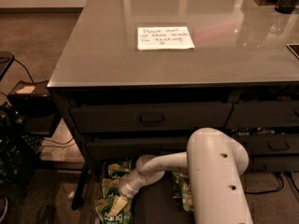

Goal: Pick green rice chip bag from bottom drawer and place on counter

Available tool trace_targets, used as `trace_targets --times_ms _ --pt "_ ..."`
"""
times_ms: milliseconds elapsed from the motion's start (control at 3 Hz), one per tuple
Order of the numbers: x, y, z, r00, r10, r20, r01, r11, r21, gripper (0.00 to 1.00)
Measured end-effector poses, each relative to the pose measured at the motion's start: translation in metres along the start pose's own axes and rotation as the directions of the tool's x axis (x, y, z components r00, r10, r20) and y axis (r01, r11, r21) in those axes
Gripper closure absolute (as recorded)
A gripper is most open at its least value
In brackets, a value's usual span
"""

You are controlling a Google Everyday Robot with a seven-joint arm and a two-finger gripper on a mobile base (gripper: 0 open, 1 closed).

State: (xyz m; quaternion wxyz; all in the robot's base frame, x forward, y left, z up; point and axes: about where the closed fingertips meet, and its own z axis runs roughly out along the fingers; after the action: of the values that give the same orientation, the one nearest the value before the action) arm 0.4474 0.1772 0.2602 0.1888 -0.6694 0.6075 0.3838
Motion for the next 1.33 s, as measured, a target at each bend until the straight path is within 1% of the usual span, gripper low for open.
trace_targets --times_ms 333,667,1000,1333 --pt "0.012 -0.006 0.008 1.000 0.023 -0.010 -0.023 0.9996 -0.015 0.23" --pt "0.024 -0.006 0.012 0.998 0.055 -0.020 -0.056 0.9982 -0.021 0.27" --pt "0.041 0.003 0.010 0.994 0.103 -0.024 -0.104 0.9945 -0.013 0.36" --pt "0.055 0.013 0.009 0.989 0.144 -0.032 -0.145 0.9895 -0.009 0.41"
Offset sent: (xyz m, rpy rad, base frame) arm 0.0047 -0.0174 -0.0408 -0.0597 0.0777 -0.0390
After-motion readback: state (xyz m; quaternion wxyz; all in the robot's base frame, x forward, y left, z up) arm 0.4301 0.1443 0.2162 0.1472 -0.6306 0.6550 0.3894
